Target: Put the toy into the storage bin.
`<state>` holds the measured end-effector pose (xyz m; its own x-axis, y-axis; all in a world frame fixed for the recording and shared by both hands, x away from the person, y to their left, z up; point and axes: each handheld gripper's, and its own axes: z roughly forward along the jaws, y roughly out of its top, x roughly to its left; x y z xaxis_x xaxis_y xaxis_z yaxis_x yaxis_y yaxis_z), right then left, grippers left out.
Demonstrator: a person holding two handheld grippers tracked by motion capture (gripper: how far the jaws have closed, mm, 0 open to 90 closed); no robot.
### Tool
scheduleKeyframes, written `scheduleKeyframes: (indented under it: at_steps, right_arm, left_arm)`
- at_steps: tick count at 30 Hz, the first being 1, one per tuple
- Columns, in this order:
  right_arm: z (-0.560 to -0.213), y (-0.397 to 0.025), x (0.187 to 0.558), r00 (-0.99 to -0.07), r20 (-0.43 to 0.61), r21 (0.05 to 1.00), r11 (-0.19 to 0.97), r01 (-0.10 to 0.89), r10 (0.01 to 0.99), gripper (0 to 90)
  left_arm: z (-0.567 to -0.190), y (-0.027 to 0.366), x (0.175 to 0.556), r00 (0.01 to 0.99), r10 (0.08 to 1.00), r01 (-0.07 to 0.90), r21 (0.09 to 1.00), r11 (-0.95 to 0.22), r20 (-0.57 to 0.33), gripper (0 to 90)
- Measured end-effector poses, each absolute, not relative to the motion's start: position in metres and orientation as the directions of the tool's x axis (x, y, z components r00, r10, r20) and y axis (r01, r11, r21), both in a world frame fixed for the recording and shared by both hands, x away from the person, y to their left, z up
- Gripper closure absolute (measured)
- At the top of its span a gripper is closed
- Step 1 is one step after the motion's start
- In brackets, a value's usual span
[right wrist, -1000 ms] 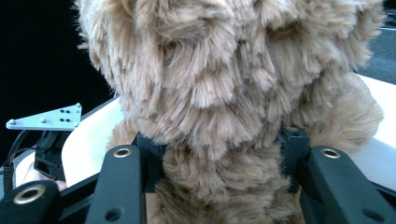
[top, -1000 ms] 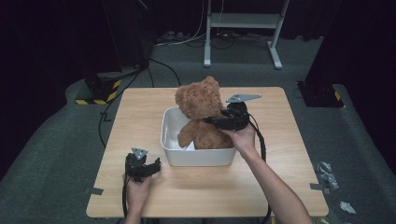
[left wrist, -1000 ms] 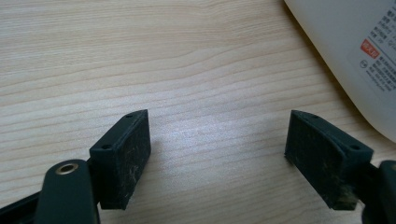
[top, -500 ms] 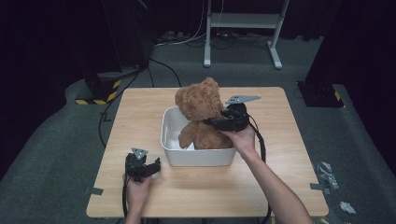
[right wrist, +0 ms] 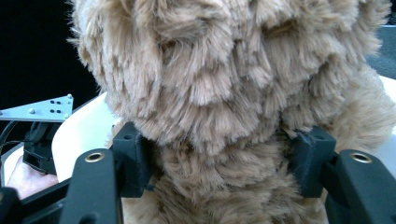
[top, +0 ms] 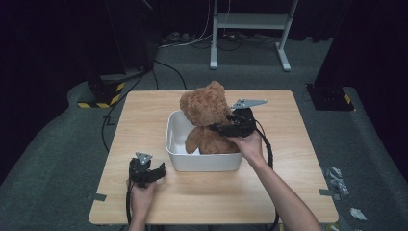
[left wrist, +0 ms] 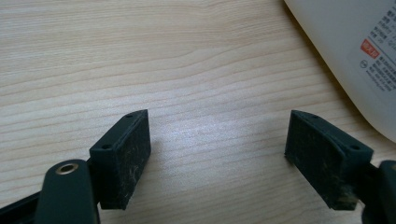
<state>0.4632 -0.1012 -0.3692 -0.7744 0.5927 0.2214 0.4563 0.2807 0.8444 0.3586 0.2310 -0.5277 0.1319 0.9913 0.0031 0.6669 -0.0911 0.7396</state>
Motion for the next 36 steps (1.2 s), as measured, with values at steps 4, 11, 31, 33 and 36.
scheduleKeyframes:
  at_steps: [4, 11, 31, 33, 36]
  right_arm:
    - [-0.37, -0.101, 0.462, -0.778, 0.205, 0.853, 0.281, 0.44, 0.595, 31.7]
    - [-0.368, -0.102, 0.46, -0.777, 0.188, 0.858, 0.284, 0.427, 0.601, 26.6]
    - [-0.361, -0.117, 0.455, -0.777, 0.189, 0.886, 0.237, 0.398, 0.6, 28.3]
    - [-0.36, -0.119, 0.454, -0.775, 0.193, 0.888, 0.229, 0.399, 0.602, 28.9]
    - [-0.358, -0.123, 0.453, -0.771, 0.191, 0.893, 0.219, 0.394, 0.607, 29.8]
  left_arm:
    - [-0.528, 0.231, 0.359, 0.131, 0.991, 0.667, 0.739, -0.09, 0.003, 22.3]
    - [-0.528, 0.231, 0.359, 0.132, 0.991, 0.667, 0.74, -0.091, 0.003, 22.2]
    - [-0.528, 0.231, 0.358, 0.13, 0.991, 0.669, 0.738, -0.089, 0.002, 22.3]
    - [-0.528, 0.231, 0.359, 0.132, 0.991, 0.669, 0.738, -0.091, 0.003, 22.3]
    - [-0.528, 0.231, 0.359, 0.131, 0.991, 0.669, 0.738, -0.09, 0.002, 22.3]
